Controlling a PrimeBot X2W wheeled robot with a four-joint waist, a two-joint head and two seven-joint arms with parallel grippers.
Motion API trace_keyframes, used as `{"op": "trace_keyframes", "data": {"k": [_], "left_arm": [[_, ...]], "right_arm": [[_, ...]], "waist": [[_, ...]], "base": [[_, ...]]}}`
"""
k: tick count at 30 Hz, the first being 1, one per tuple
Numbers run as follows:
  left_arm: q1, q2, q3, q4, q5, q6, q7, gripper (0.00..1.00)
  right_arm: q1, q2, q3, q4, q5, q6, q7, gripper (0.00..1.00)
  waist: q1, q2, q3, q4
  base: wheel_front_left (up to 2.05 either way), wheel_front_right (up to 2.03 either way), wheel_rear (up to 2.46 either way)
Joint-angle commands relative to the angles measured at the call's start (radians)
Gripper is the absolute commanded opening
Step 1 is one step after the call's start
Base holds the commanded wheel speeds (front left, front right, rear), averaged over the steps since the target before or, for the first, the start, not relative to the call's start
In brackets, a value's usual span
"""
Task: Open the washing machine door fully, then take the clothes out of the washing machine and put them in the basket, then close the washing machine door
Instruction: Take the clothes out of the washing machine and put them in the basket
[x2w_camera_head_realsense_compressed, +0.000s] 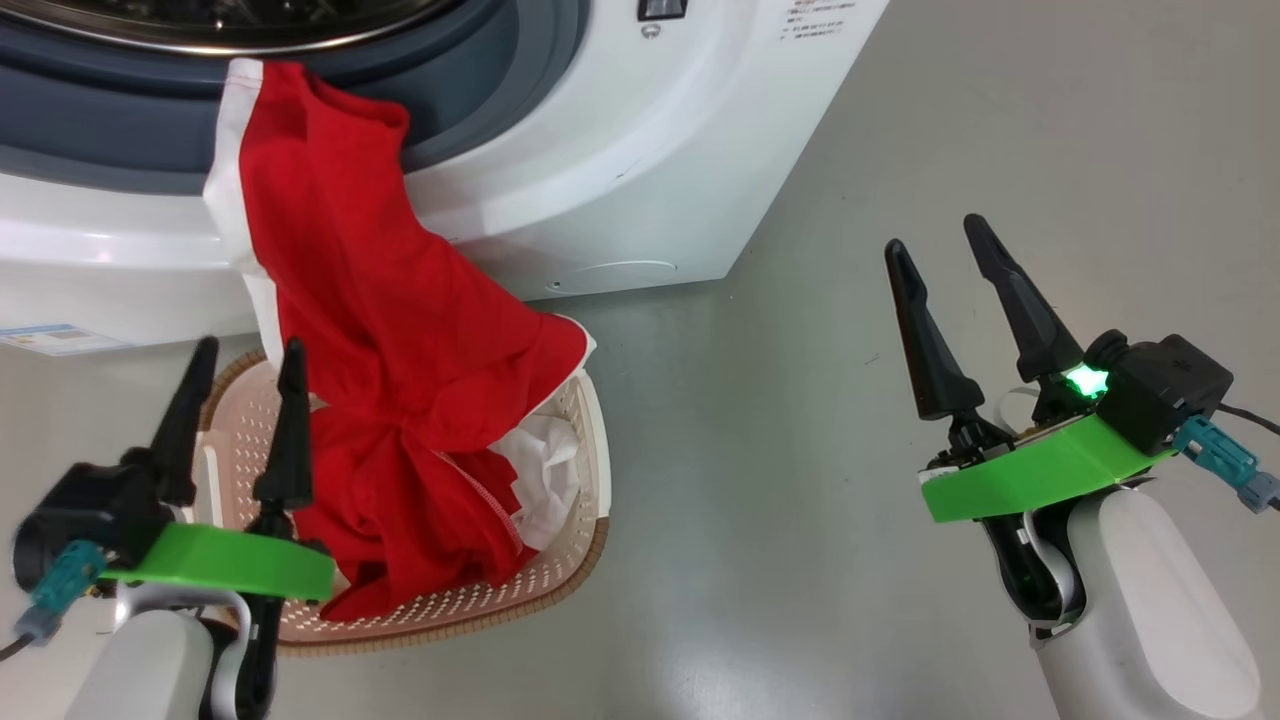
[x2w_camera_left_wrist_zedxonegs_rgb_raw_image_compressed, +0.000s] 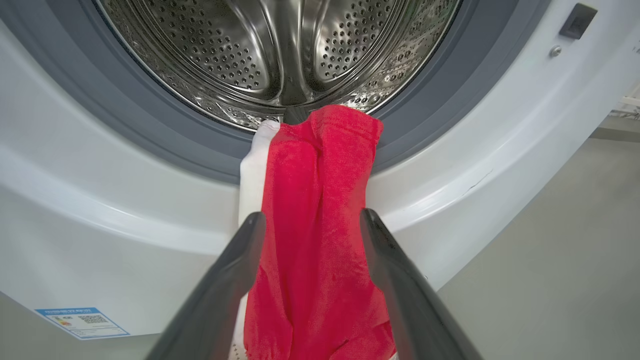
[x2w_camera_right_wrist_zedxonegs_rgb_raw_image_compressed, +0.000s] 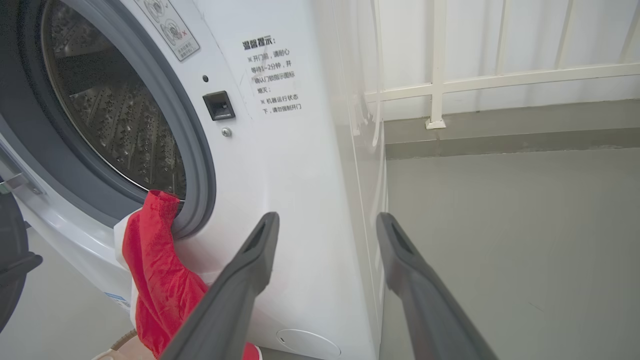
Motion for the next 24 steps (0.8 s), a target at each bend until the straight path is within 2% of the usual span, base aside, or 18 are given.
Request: {"op": "trace_keyframes", "data": {"k": [1,9,24], "left_arm": [[0.017,0.033,0.045,-0.055,-0.006,0.014,-0.008,1.00],[0.041,0.039,0.060,-0.152,-0.037,0.028,0.025,1.00],[0.051,0.044,0.054,-0.176,-0.054,0.039,0.051,1.00]], "right_arm": [[0.029,0.001,0.017,-0.030,0.002,0.002,-0.005,1.00],[0.027,0.002,0.013,-0.034,0.001,0.002,-0.005,1.00],[0.029,0.002,0.017,-0.028,0.004,0.002,-0.005,1.00]], "waist": [[0.0000,-0.0001,0.000,0.001],[0.0000,-0.0001,-0.001,-0.001],[0.0000,-0.0001,-0.002,-0.004]], "base": [[0.00,0.00,0.00],[0.00,0.00,0.00],[0.00,0.00,0.00]]}}
